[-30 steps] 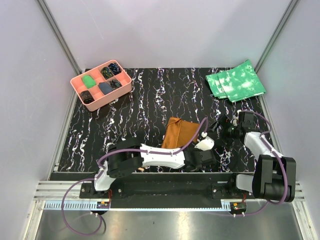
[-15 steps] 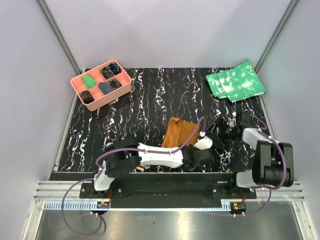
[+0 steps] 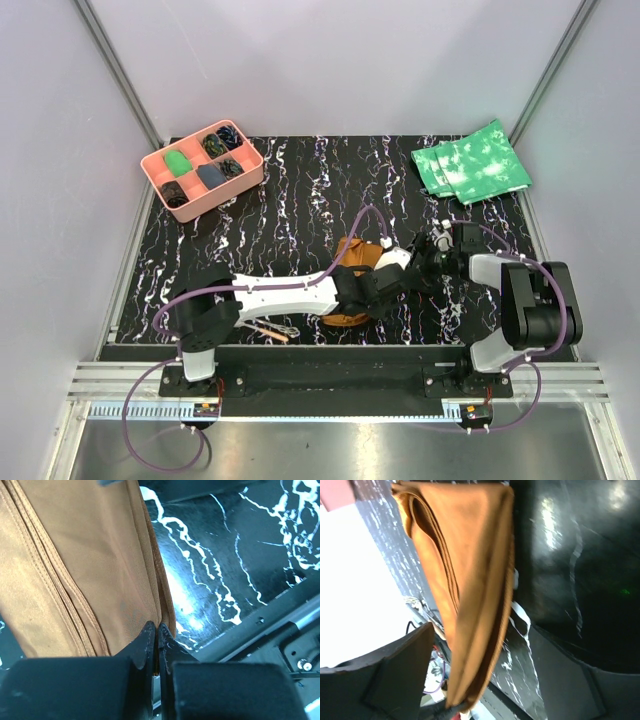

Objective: Fold the napkin into a case and place the utensils inside
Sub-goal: Pick up the 2/3-rectangle-folded napkin at the center of the board.

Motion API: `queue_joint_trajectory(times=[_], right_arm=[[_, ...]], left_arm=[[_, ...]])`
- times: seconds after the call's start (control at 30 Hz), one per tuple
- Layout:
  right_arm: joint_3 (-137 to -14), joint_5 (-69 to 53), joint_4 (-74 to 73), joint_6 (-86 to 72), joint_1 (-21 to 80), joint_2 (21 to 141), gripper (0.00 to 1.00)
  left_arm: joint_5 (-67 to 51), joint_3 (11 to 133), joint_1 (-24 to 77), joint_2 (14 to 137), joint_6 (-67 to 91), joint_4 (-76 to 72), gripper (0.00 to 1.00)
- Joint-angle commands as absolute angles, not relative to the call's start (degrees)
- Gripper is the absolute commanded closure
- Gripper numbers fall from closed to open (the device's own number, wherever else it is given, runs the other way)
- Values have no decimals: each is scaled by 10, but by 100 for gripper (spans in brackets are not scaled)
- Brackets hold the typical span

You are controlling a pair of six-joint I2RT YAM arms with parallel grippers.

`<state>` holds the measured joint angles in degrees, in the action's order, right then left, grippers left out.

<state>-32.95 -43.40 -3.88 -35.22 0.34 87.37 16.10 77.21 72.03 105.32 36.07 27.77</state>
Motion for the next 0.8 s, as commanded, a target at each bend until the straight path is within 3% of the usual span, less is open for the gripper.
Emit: queue_joint_trajectory(times=[0.0,0.2,0.23,0.4,0.47,0.53,0.63,0.77], right_arm=[[-321,-446,48,-385,15,917,18],[-339,-437,55,-381,16,945,33],[-341,-435,55,-378,15,945,41],[-360,-413,30,-356,15,932,60],[-366,-406,23,-351,15,927,72],[-373,-409,18,-345,15,932,80],[-375,-411,16,-337,15,936,87],[-379,-411,8,-329,15,933,92]], left_arm=[[135,769,719,1018,363,259,100],[128,766,718,1016,361,259,100],[126,766,718,1014,361,259,100],[87,761,716,1020,350,242,99],[70,753,715,1020,345,227,93],[60,744,706,1011,339,220,73],[20,721,666,976,339,195,58],[-32,696,586,936,353,151,60]])
